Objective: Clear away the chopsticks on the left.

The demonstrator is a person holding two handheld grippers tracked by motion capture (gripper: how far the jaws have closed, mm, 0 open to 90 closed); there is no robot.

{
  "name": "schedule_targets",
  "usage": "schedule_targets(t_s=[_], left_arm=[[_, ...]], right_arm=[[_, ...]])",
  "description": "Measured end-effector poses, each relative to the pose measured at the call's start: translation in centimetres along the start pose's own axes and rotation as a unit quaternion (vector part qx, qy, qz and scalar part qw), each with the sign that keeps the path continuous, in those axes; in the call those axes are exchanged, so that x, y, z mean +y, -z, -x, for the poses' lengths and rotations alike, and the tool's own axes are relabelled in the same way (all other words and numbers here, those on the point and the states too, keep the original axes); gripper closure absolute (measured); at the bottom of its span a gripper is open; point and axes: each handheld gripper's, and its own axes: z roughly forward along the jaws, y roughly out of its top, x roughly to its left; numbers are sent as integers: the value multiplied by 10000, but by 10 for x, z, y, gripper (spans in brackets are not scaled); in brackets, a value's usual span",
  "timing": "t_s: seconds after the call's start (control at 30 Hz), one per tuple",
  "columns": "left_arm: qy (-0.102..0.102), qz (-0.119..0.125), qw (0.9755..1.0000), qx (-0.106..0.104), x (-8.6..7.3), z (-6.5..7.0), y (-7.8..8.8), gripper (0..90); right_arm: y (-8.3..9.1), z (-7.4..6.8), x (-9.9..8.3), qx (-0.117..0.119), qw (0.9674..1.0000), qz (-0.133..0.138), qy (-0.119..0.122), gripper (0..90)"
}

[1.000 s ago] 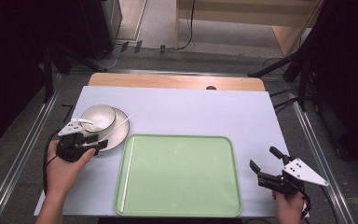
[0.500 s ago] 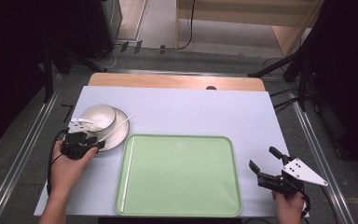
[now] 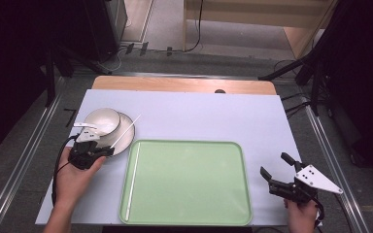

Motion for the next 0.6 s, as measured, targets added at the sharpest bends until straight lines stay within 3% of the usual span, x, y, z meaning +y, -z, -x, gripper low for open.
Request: schedule_targets(t_s=[0.23,0.6], left_arm=[[-185,71,9996,-180,6,38,0,850],[-95,-227,9981,-573,-8,94,-17,850]], right_arm=[[1,1,0,-3,10000,32,10,130],[2,1,1,6,10000,56,10,130]])
